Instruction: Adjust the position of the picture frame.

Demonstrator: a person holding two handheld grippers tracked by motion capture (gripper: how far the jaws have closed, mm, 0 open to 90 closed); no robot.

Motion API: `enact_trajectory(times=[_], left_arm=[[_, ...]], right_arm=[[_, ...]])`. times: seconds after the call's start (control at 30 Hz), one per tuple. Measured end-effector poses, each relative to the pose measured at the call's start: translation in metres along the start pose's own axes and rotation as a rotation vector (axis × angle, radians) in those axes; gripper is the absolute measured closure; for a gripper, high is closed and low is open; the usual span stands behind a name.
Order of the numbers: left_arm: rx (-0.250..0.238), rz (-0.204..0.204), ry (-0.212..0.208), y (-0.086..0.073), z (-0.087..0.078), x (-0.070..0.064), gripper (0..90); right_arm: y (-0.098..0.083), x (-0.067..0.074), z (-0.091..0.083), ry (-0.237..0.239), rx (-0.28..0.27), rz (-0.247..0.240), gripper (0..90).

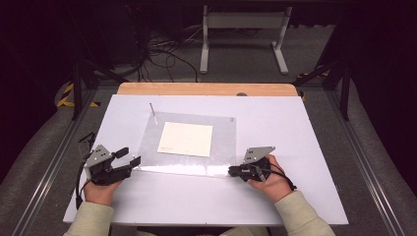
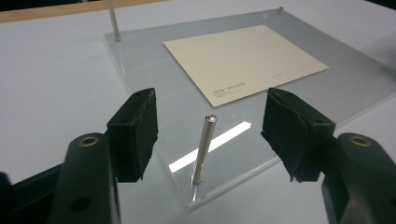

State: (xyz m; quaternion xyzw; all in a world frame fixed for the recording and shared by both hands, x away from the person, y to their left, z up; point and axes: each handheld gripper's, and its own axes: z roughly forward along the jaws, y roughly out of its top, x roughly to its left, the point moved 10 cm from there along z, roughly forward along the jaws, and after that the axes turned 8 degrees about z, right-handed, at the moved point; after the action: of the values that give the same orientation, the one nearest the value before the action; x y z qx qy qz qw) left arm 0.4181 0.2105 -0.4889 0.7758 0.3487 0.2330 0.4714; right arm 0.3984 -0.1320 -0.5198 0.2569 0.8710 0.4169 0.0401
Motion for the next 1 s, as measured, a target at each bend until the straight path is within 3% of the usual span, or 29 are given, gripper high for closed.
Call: enact_trajectory(times=[0.27,0.5,0.7,0.83,1.0], left_arm=[[0.050,-0.006,0.041,-0.008,0.000,0.006,29.6],[0.100,-0.045,0.045,-0.017,0.003,0.009,25.2],[0.172,-0.103,0.088,-0.028,0.003,0.016,26.2],[0.177,-0.116,0.081,-0.031,-0.004,0.016,32.0],[0.183,-0.097,0.111,-0.032,-0.011,0.019,57.7]], right_arm=[[-0.005,0.043,0.004,0.076,0.048,-0.015,82.9],[-0.007,0.076,0.010,0.143,0.074,-0.012,82.7],[-0.006,0.102,0.018,0.214,0.088,-0.021,82.7],[-0.005,0.107,0.019,0.240,0.094,-0.034,80.9],[0.005,0.107,0.012,0.276,0.027,-0.018,77.3]])
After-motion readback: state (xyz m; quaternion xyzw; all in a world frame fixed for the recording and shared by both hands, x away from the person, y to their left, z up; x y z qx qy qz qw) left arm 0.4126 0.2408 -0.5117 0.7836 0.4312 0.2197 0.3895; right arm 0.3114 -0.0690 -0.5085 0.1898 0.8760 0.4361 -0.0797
